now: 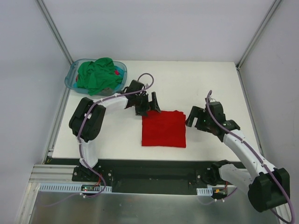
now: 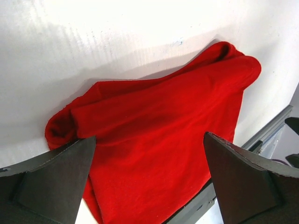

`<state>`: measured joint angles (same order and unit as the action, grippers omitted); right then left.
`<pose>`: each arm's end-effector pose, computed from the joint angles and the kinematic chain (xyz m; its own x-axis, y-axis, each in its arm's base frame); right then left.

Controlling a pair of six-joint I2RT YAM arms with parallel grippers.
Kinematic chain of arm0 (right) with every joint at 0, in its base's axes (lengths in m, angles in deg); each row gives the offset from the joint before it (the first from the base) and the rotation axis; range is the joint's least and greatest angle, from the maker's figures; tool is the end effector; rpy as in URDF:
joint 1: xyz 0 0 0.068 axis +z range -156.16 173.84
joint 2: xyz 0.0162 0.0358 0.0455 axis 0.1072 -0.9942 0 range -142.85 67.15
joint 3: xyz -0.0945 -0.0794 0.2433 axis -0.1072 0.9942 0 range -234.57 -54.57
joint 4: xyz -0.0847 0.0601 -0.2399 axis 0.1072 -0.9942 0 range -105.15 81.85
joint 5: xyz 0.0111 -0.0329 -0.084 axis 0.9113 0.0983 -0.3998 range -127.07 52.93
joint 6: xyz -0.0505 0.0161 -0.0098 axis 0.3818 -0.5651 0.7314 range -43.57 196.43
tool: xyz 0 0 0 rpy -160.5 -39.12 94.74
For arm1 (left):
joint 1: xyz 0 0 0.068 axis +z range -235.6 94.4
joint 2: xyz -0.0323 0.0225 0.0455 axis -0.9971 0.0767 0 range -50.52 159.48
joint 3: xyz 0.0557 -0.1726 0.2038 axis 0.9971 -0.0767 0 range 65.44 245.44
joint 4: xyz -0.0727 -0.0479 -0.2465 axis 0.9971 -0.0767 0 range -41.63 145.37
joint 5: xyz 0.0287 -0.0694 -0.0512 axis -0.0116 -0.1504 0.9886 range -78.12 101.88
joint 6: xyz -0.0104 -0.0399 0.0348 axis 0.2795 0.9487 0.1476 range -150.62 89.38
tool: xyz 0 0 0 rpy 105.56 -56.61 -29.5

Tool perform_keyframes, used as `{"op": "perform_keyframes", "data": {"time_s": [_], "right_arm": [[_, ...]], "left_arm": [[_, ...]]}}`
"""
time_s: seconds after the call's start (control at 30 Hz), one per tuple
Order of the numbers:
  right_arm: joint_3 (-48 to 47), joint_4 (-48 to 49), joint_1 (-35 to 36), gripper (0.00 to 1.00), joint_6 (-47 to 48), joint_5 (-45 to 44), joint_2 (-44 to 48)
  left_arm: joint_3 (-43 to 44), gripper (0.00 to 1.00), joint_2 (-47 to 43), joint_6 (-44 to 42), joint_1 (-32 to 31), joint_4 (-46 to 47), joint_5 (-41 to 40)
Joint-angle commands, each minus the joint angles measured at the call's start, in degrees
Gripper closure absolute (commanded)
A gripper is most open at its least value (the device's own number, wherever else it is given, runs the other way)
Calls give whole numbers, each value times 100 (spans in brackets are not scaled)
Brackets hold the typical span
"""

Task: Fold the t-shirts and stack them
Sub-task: Smooth out wrinkles on the folded tshirt, then put the neatly folded tshirt into the corner of the board with the right arm

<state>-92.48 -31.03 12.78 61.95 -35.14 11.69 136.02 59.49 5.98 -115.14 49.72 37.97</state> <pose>0.1938 0.0677 0.2433 -0.6811 0.0305 -0.7316 -0.1841 0.9599 0.2114 0.3511 -0.2170 0.1772 -0.9196 -0.0943 -0.3813 0.2052 0.7125 -0.6710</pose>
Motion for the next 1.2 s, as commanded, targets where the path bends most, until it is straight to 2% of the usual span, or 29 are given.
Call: {"op": "perform_keyframes", "data": {"time_s": [0.0,0.07,0.17,0.37,0.47,0.6,0.8,0.9,1.03,1.17], "right_arm": [[-208,-60,118,4,-55,404,-333],[-304,-182,372,4,-46,230,-526],[-506,-393,724,4,-195,-480,-869],[-586,-42,1006,1,-432,-729,-1501],[-708,64,1015,12,-450,-660,-1914],[-885,353,1077,22,-398,-475,-2415],[-981,424,1138,36,-529,-369,-3171],[-981,389,1200,47,-573,-439,-3348],[-990,371,1270,55,-591,-527,-3480],[-1139,240,1367,78,-486,-685,-3621]], "left_arm": [[-194,1,-717,-206,27,-147,-358],[-282,1,-1129,-197,27,-156,-560],[-597,1,-1902,-267,27,-173,-876],[-1818,1,-3599,-452,27,-305,-1737],[-2565,1,-4364,-146,27,-375,-2168],[-3190,1,-4928,31,27,-384,-2327],[-3253,1,-5104,-30,27,-454,-2398],[-3279,1,-5069,-39,27,-481,-2468],[-3271,1,-5017,-56,36,-490,-2573],[-3262,1,-4972,-83,36,-507,-2721]]}}
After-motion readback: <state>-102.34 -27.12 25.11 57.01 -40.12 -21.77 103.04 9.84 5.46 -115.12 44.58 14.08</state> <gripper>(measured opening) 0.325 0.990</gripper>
